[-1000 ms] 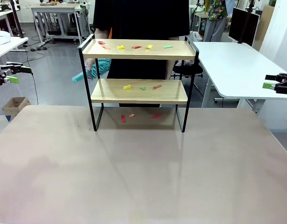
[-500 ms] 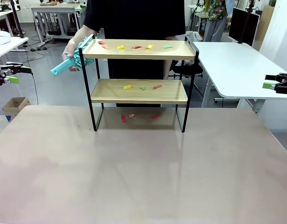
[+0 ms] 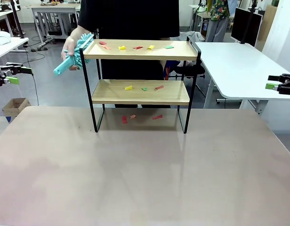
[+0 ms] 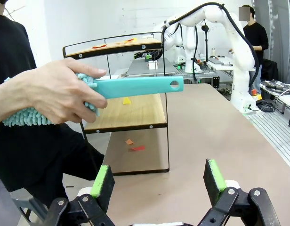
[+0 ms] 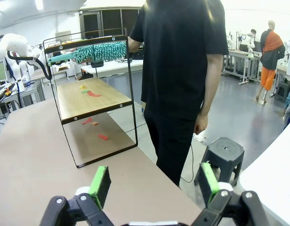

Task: Clean the shelf.
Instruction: Pick up the Duster handed by the human.

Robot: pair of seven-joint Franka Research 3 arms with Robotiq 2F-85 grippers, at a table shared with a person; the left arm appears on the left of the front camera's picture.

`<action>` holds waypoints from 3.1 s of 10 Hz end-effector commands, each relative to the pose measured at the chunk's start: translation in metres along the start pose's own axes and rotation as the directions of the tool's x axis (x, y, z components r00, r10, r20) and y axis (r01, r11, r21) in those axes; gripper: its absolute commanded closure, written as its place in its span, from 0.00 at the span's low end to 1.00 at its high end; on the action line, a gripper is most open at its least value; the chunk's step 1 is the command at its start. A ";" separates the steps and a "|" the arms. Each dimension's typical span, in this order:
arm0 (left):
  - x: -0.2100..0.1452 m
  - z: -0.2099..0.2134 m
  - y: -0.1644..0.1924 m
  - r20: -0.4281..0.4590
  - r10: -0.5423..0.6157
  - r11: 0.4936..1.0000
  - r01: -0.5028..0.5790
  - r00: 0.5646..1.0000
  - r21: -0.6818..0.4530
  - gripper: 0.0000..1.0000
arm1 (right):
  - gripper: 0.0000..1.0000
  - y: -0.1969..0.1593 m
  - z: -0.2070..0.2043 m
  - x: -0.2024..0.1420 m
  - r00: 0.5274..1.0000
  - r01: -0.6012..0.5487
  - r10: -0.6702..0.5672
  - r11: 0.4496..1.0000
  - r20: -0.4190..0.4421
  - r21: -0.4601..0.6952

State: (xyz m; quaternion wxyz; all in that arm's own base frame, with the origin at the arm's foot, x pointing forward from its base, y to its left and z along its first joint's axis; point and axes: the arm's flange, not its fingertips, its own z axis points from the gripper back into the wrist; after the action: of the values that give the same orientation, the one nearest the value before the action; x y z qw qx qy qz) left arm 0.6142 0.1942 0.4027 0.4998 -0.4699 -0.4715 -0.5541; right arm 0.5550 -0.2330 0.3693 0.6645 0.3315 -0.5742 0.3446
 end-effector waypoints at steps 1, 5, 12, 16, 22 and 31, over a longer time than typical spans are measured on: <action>0.002 0.000 -0.001 0.001 -0.010 1.000 0.010 1.000 0.001 0.00 | 0.00 0.000 -0.001 0.001 1.000 -0.003 0.003 1.000 0.002 0.000; 0.002 0.000 -0.001 0.001 -0.010 1.000 0.010 1.000 0.001 0.00 | 0.00 0.000 -0.001 0.001 1.000 -0.003 0.003 1.000 0.002 0.000; 0.147 -0.049 -0.012 -0.147 0.245 0.941 -0.198 0.958 0.276 0.00 | 0.00 0.000 -0.001 0.001 1.000 -0.003 0.003 1.000 0.002 0.000; 0.230 -0.142 -0.043 -0.414 0.464 0.812 -0.188 0.783 0.553 0.00 | 0.00 0.000 -0.001 0.001 1.000 -0.003 0.003 1.000 0.002 0.000; 0.252 -0.174 -0.051 -0.506 0.487 0.784 -0.102 0.712 0.612 0.00 | 0.00 0.000 -0.001 0.001 1.000 -0.003 0.003 1.000 0.002 0.000; 0.242 -0.229 -0.044 -0.438 0.744 0.500 0.015 0.504 0.866 0.00 | 0.00 0.000 -0.001 0.001 1.000 -0.003 0.003 1.000 0.002 0.000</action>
State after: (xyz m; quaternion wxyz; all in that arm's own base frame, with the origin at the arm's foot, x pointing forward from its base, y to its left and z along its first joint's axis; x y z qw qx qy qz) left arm 0.5464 -0.0570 0.6195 0.9122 -0.0114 -0.2690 -0.3090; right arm 0.5545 -0.2342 0.3681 0.6654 0.3315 -0.5740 0.3433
